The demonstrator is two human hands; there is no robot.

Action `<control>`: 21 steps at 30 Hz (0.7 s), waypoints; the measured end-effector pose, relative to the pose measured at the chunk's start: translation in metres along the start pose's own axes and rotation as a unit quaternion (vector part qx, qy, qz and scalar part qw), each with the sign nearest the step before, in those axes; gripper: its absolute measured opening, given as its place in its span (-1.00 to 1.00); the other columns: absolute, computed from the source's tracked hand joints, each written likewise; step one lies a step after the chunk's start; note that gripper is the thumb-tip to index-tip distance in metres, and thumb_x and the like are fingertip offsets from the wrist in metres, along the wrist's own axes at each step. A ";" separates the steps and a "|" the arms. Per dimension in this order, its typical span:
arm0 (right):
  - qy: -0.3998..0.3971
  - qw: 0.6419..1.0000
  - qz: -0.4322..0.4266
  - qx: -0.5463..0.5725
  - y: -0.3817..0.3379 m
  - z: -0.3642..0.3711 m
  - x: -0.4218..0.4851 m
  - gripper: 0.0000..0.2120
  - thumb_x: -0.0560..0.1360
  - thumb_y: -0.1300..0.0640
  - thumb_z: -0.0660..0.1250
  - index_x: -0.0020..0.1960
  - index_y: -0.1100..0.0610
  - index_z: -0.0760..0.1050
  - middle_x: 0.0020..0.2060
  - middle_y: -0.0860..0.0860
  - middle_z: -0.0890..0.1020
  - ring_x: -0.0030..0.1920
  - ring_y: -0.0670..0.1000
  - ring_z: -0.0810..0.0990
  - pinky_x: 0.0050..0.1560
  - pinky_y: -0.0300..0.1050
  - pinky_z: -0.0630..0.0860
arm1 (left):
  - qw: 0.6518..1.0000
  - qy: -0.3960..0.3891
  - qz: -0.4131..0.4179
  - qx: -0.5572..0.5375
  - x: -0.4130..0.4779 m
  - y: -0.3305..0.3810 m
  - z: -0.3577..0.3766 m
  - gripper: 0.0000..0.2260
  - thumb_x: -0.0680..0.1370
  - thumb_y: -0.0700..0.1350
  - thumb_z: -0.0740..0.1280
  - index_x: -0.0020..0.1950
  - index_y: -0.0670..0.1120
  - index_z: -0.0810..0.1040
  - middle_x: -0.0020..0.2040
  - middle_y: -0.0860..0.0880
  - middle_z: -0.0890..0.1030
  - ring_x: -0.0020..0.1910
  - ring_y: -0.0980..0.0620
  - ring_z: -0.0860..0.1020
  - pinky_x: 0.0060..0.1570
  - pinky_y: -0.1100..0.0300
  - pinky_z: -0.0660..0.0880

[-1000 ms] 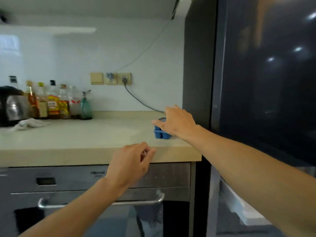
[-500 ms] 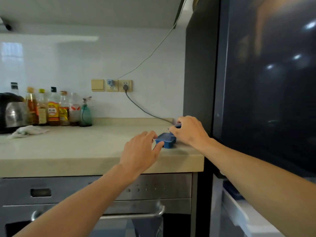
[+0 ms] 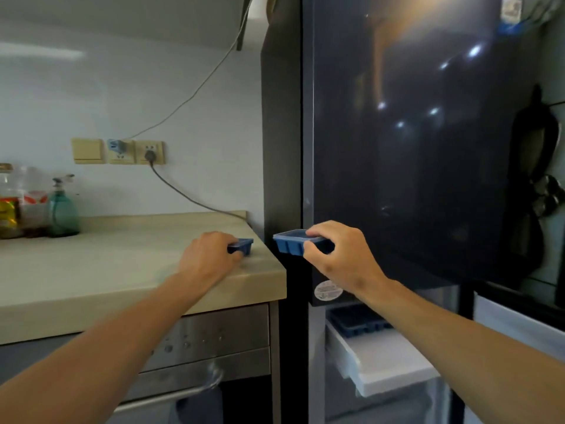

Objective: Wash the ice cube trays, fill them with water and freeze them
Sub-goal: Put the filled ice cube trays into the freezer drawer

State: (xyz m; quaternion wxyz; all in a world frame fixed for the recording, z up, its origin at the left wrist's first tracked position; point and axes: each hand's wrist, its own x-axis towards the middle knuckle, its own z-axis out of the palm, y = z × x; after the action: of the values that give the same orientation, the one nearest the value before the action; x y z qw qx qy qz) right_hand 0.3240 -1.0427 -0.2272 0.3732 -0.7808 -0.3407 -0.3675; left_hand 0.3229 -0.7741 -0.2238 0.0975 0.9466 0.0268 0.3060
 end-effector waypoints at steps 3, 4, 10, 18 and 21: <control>0.013 1.000 -0.003 0.002 0.017 -0.018 -0.028 -0.65 0.44 -0.06 0.32 0.03 0.16 0.67 -0.07 -0.05 0.67 -0.04 -0.14 0.62 -0.10 -0.40 0.52 | 0.995 0.062 0.062 -0.041 -0.017 0.027 -0.005 -0.76 0.55 0.08 0.36 0.18 0.11 0.67 -0.04 0.03 0.68 -0.18 0.00 0.58 -0.29 0.16 0.39; 0.021 1.000 -0.007 -0.002 0.023 -0.025 -0.038 -0.65 0.45 -0.06 0.32 0.02 0.17 0.67 -0.07 -0.04 0.67 -0.04 -0.13 0.62 -0.08 -0.39 0.52 | 0.991 0.085 0.085 -0.049 -0.024 0.039 -0.006 -0.74 0.55 0.09 0.37 0.21 0.10 0.66 0.02 0.03 0.69 -0.12 -0.02 0.61 -0.24 0.16 0.42; 0.034 0.995 0.040 -0.086 0.064 -0.070 -0.100 -0.69 0.47 -0.01 0.34 -0.01 0.21 0.67 -0.11 0.00 0.68 -0.14 -0.06 0.63 -0.11 -0.25 0.55 | 0.967 0.127 0.186 -0.117 -0.078 0.110 0.008 -0.63 0.54 0.15 0.40 0.31 0.06 0.62 0.22 0.08 0.65 0.07 0.05 0.63 0.00 0.11 0.58; -0.030 0.954 0.226 -0.193 0.153 -0.106 -0.163 -0.87 0.51 0.07 0.43 0.02 0.07 0.69 -0.16 -0.10 0.61 -0.17 -0.15 0.54 -0.21 -0.31 0.36 | 0.960 -0.008 0.245 -0.139 -0.109 0.180 0.088 -0.58 0.55 0.26 0.27 0.35 0.12 0.57 0.28 0.17 0.59 0.20 0.11 0.58 0.14 0.07 0.57; -0.031 0.941 0.280 -0.189 0.186 -0.110 -0.174 -0.83 0.48 0.02 0.40 0.02 0.03 0.69 -0.13 -0.08 0.63 -0.16 -0.12 0.55 -0.19 -0.25 0.40 | 0.959 -0.068 0.242 -0.130 -0.104 0.202 0.133 -0.60 0.56 0.26 0.27 0.32 0.13 0.58 0.28 0.17 0.59 0.19 0.07 0.59 0.10 0.08 0.55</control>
State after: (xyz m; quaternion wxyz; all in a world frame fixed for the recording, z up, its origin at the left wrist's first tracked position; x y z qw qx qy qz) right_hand 0.3526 -1.2698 -0.3836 0.2962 -0.9118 -0.0436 -0.2811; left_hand 0.3138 -1.0060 -0.3483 0.1443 0.9224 -0.2501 0.2567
